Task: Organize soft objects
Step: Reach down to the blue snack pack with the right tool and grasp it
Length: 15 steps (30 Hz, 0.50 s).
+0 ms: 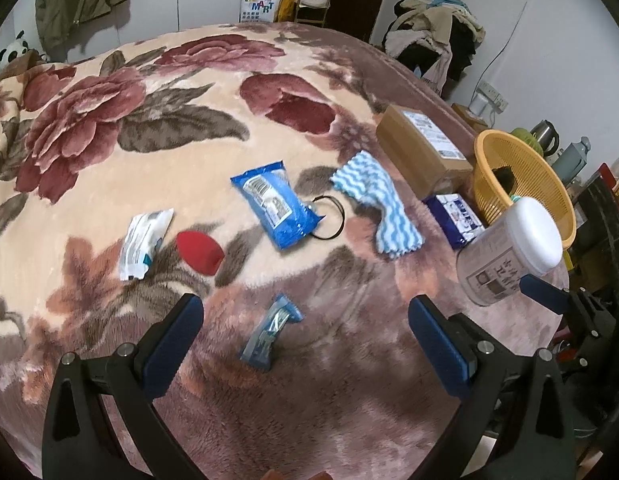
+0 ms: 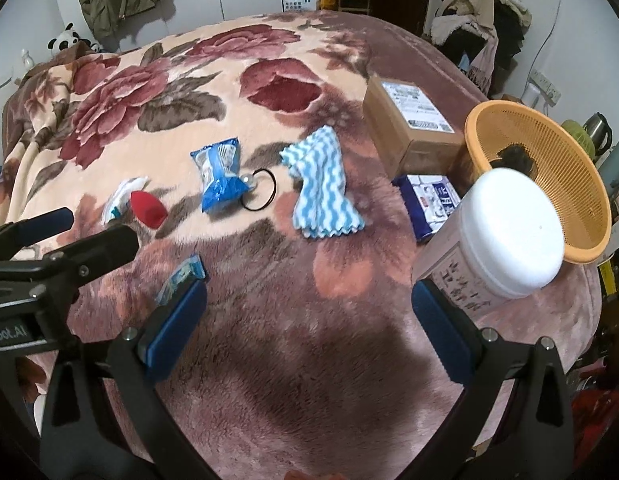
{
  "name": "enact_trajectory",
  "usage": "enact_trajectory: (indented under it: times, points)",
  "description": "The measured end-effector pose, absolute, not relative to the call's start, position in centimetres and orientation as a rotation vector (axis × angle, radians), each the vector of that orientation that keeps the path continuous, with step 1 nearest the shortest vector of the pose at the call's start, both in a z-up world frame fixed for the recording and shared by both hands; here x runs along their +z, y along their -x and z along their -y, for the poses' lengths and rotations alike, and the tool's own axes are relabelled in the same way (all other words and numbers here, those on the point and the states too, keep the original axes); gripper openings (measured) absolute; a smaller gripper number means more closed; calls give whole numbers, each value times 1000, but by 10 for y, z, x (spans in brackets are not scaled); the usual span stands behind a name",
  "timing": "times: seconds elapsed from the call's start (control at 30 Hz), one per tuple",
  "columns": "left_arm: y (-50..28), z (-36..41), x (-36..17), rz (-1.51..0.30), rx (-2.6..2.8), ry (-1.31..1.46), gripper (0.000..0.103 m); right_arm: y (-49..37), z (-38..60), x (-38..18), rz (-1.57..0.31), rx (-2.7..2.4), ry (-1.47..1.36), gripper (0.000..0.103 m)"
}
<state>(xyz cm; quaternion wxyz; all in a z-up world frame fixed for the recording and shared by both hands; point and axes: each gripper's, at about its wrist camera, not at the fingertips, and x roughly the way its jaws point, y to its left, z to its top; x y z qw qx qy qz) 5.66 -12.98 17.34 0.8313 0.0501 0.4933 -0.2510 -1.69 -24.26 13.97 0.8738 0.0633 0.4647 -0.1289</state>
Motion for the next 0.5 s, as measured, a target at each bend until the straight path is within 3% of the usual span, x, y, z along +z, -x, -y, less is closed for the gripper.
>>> enact_trajectory:
  times: [0.5]
  points:
    - [-60, 121, 135, -1108, -511, -125, 102, 16, 242, 102, -1039, -258, -157, 103]
